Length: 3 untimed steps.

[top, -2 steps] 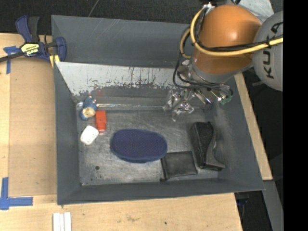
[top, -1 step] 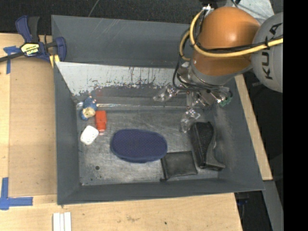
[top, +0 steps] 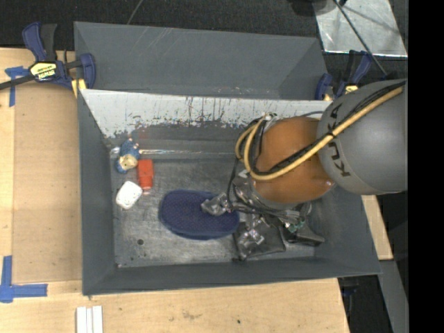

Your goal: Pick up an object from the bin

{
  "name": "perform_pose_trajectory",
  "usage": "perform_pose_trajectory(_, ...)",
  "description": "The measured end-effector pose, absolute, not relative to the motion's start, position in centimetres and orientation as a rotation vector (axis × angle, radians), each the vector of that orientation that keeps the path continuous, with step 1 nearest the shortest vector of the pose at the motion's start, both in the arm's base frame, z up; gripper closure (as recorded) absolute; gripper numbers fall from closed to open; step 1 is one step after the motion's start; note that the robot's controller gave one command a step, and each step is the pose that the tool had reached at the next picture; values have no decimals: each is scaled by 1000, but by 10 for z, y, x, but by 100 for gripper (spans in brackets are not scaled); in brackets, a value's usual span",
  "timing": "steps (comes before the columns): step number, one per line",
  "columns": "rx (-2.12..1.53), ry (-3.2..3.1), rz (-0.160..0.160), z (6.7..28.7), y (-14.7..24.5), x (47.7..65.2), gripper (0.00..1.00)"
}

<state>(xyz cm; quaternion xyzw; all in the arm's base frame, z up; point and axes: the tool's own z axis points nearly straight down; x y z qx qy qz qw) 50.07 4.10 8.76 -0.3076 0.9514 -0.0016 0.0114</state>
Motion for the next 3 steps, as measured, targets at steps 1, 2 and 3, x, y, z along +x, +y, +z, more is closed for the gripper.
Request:
perform_pose_trajectory(1,-963,2953,-4,93,44,505,100)
perform_pose_trajectory(2,-1008,2964,-4,189,45,512,100)
perform_pose_trajectory(3,-1817,2553,-3,272,88,535,100)
